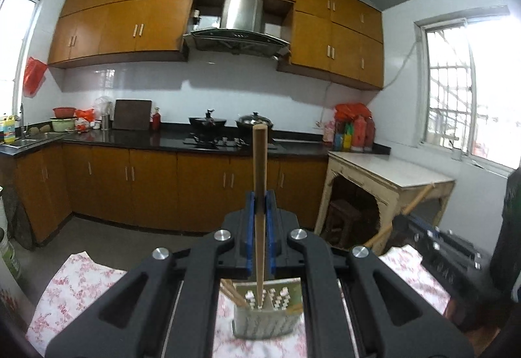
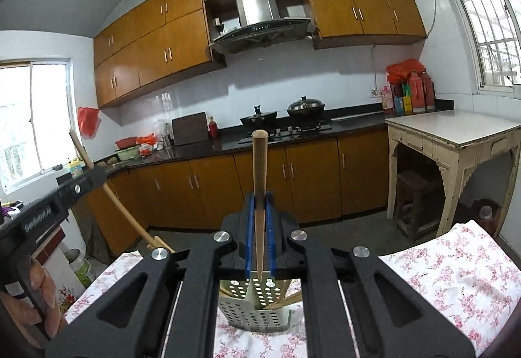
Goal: Organize utensils
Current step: 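Lower the chopsticks into the green holder and open both tools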
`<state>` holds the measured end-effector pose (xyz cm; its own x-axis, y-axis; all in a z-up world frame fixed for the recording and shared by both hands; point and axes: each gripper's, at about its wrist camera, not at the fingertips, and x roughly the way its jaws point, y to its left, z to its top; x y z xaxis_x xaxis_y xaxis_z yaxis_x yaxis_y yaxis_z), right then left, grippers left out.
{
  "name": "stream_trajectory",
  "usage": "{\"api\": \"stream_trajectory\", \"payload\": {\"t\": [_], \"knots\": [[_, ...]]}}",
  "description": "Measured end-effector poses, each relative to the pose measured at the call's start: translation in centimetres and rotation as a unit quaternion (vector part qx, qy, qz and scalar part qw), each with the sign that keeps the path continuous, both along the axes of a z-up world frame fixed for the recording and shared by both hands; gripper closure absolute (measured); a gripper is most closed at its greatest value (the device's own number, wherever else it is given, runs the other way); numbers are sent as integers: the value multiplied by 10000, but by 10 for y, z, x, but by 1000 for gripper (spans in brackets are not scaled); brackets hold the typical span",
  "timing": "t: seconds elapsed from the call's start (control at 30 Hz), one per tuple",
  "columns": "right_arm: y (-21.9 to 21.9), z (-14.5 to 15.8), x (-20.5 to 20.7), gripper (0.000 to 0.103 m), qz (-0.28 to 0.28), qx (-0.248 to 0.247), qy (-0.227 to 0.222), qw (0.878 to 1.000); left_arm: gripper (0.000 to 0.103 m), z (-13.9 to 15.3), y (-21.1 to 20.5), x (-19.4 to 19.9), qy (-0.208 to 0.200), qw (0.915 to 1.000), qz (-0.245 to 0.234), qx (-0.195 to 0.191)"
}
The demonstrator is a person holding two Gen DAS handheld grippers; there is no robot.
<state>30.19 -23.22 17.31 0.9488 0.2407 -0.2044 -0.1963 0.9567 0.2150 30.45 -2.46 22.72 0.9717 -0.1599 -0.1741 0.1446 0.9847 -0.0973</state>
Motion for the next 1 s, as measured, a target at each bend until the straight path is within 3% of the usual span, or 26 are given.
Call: {"api": "stream_trajectory", "payload": {"t": [0.2, 0.37, 0.7, 1.0], "knots": [[1, -22, 22, 95, -12, -7, 284, 9996, 95, -13, -2, 32, -8, 9997, 228, -73], [4, -38, 34, 95, 25, -60, 527, 9986, 95, -36, -2, 53, 353, 9992, 166, -43], [15, -57, 49, 95, 117, -90, 892, 9959, 95, -72, 8, 71, 829, 9964, 136, -54], [20, -61, 52, 95, 137, -133, 1032, 9945, 95, -86, 9, 76, 1017, 9947, 129, -6]]}}
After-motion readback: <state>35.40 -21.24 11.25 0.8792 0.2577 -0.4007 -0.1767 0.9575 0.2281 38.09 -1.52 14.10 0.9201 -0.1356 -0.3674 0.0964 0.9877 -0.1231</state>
